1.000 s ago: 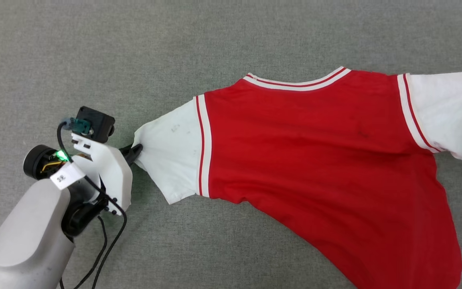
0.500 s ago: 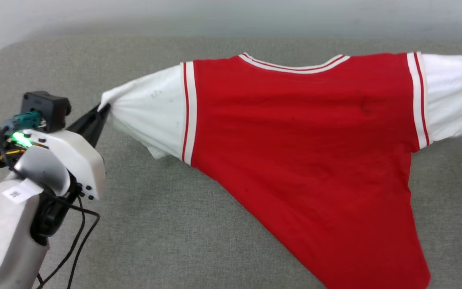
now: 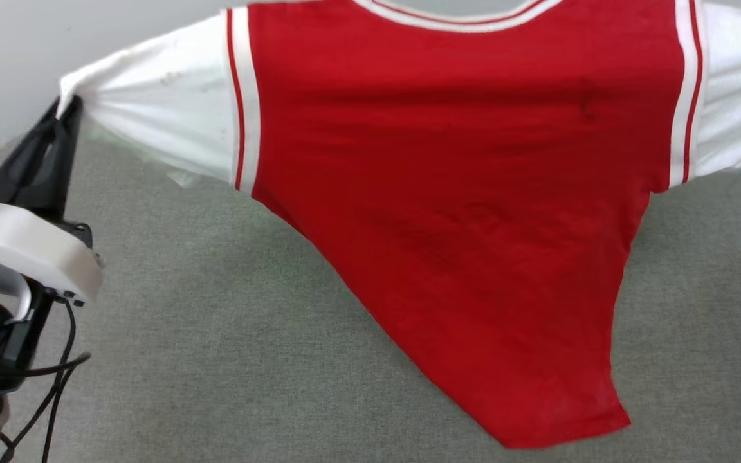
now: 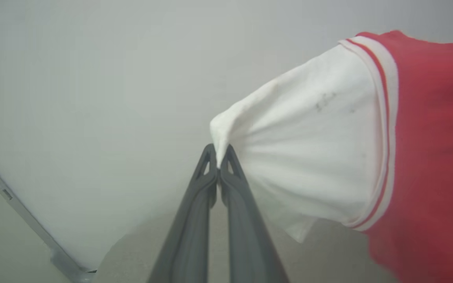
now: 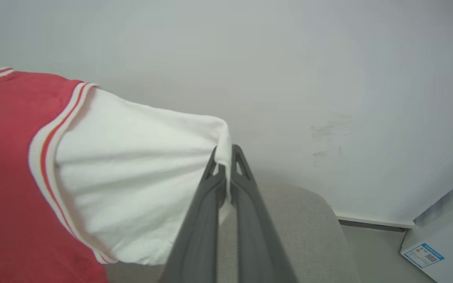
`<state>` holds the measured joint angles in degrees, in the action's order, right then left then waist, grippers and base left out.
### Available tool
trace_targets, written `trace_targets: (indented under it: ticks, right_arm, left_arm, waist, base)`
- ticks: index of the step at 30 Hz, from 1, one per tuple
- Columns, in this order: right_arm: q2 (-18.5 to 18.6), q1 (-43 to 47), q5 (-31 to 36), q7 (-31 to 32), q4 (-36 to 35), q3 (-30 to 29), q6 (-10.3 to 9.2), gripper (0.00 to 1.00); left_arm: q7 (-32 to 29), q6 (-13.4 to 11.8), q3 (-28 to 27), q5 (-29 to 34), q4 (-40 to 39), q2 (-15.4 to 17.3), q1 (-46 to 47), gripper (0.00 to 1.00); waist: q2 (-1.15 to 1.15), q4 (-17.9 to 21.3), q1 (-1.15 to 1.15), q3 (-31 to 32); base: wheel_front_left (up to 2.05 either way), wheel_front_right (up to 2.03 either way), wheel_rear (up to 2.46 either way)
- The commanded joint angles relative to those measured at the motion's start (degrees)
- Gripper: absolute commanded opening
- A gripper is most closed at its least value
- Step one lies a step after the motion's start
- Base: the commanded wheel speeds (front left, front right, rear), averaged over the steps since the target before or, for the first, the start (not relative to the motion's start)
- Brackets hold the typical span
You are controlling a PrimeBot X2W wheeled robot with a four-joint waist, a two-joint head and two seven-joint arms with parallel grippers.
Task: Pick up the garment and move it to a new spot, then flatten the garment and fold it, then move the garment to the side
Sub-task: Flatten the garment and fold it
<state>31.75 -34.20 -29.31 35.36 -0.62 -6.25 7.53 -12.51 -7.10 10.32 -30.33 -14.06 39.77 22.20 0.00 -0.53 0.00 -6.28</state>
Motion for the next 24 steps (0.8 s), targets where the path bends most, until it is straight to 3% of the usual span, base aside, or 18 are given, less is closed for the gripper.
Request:
trace_targets:
  ticks: [1, 6, 7, 12, 16, 24]
  right_arm:
    - [0.04, -0.78, -0.2, 0.26, -0.58, -0.35, -0.08, 0.0]
    - [-0.6, -1.41, -0.9, 1.34, -3.73, -1.68, -0.08, 0.0]
    - [-1.26, -2.83, -1.04, 2.51, -6.32, -2.83, -0.08, 0.0]
    - [-1.57, -5.92, -0.4, 2.66, -7.12, -3.89, -0.08, 0.0]
    - [-1.08, -10.1, 0.45, 1.71, -5.86, -4.09, -0.08, 0.0]
    - [-1.2, -22.72, 2.8, -1.98, 2.28, -2.38, -0.1, 0.0]
  left_arm:
    - [0.2, -0.47, -0.69, 0.48, -0.58, 0.56, -1.07, 0.0]
    - [1.66, -2.02, -3.47, 1.14, -4.09, 1.99, -0.57, 0.0]
    - [2.63, -2.76, -6.4, 1.18, -6.79, 3.19, 1.19, 0.0]
    - [2.92, -2.08, -8.06, 0.77, -7.63, 4.72, 4.64, 0.0]
    - [2.61, -0.54, -8.42, -0.23, -6.23, 5.88, 9.86, 0.0]
    - [0.91, 5.73, -6.25, -3.37, 4.07, 7.61, 26.52, 0.0]
  waist:
    - [0.0, 0.39, 0.0, 0.44]
    - [0.0, 1.14, 0.0, 0.81]
    - [0.0, 2.11, 0.0, -0.05]
    - [0.0, 2.84, 0.0, -2.86]
    - [0.0, 3.25, 0.0, -6.58]
    - [0.0, 3.73, 0.0, -16.59]
  base:
    - [0.0, 0.0, 0.0]
    - [0.0, 0.0, 0.0]
    - [0.0, 0.0, 0.0]
    - [0.0, 0.0, 0.0]
    - [0.0, 0.0, 0.0]
    - [0.0, 0.0, 0.0]
